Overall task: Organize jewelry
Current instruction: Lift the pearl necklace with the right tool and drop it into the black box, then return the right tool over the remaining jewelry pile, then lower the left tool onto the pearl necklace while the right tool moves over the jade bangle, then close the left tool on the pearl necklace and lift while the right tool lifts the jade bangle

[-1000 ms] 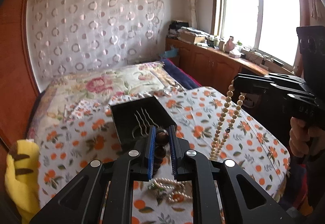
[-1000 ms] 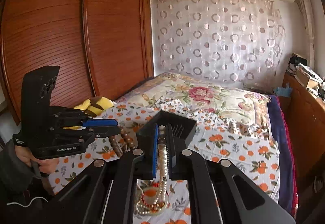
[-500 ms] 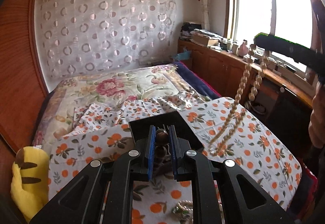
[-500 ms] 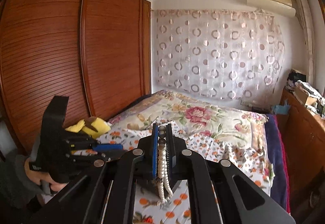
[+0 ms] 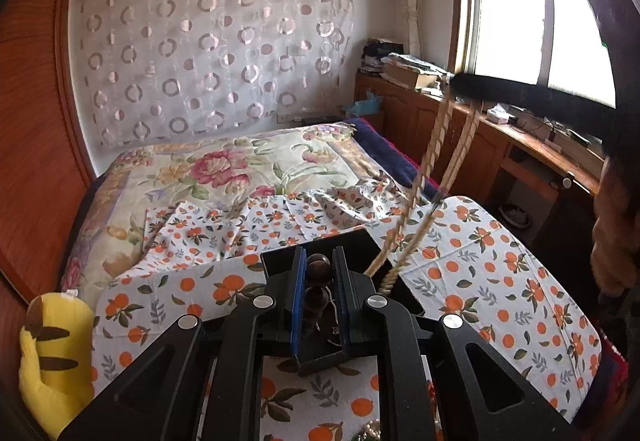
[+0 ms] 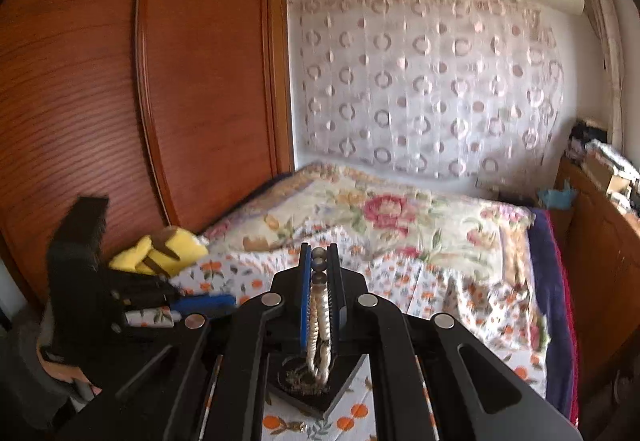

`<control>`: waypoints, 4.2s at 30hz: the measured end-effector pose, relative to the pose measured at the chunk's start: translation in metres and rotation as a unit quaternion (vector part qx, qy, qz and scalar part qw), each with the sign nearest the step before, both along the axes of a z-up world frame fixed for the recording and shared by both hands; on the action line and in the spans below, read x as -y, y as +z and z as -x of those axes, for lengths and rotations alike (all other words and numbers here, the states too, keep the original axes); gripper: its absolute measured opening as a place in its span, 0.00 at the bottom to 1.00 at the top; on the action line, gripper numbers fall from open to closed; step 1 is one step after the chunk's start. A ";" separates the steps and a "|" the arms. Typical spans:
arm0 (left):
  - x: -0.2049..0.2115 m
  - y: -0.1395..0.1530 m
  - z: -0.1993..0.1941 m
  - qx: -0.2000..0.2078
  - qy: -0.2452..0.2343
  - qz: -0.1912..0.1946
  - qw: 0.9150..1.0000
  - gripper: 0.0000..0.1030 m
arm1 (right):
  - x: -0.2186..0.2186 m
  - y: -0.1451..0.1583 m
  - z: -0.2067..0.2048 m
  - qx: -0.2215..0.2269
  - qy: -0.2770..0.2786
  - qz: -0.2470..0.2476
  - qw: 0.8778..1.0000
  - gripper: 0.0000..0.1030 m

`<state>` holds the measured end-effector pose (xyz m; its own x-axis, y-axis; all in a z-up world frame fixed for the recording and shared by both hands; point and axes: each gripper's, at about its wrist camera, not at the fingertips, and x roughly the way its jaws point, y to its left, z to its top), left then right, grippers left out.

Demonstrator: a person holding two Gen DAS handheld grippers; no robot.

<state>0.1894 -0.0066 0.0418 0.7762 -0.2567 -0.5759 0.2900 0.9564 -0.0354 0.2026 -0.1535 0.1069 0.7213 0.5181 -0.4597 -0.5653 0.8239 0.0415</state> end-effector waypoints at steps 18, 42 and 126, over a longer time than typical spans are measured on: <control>0.015 -0.021 -0.022 -0.018 0.009 -0.017 1.000 0.12 | 0.010 -0.064 -0.005 -0.067 -0.008 0.023 0.997 0.15; 0.019 -0.063 0.054 -0.045 -0.018 -0.030 0.998 0.32 | 0.037 -0.180 0.093 -0.159 0.039 0.096 0.982 0.23; 0.018 -0.076 0.078 -0.092 -0.069 -0.027 0.993 0.04 | 0.067 -0.199 0.081 -0.145 -0.060 0.123 0.980 0.09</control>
